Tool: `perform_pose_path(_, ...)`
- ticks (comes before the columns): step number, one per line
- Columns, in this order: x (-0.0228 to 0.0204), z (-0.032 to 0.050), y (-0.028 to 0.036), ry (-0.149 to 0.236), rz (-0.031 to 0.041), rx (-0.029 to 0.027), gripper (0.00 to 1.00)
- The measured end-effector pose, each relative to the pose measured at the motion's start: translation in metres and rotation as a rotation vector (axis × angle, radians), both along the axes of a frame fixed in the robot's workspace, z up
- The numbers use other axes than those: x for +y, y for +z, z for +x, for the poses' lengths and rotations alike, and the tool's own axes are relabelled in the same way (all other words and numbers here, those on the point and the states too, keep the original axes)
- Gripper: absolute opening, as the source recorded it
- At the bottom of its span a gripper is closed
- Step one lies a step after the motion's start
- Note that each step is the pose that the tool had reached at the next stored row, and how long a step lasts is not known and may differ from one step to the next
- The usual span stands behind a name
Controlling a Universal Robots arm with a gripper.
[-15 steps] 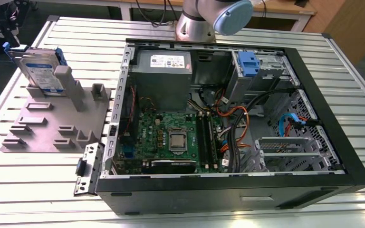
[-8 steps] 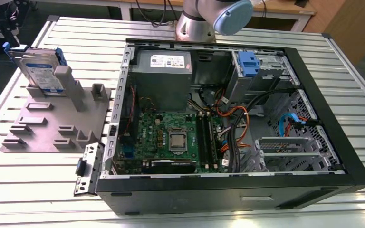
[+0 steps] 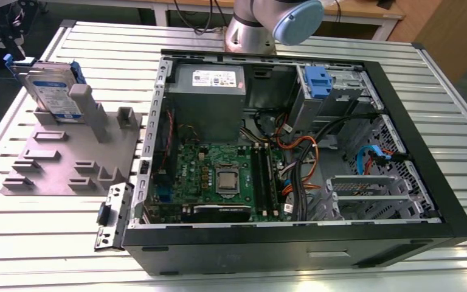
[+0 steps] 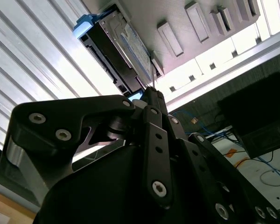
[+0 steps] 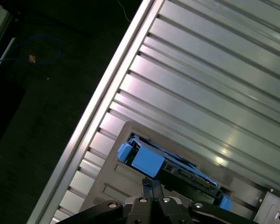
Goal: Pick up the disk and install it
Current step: 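Pick up the disk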
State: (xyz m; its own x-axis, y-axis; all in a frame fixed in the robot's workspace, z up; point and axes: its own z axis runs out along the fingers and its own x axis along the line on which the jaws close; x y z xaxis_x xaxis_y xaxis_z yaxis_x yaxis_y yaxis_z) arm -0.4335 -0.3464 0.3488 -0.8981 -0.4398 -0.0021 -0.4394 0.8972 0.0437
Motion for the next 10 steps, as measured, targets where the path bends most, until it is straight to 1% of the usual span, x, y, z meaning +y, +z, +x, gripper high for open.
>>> perform_pose_path(10, 0.0000, 0.0000, 0.0000, 0.003, 0.0000, 0.0000, 0.11)
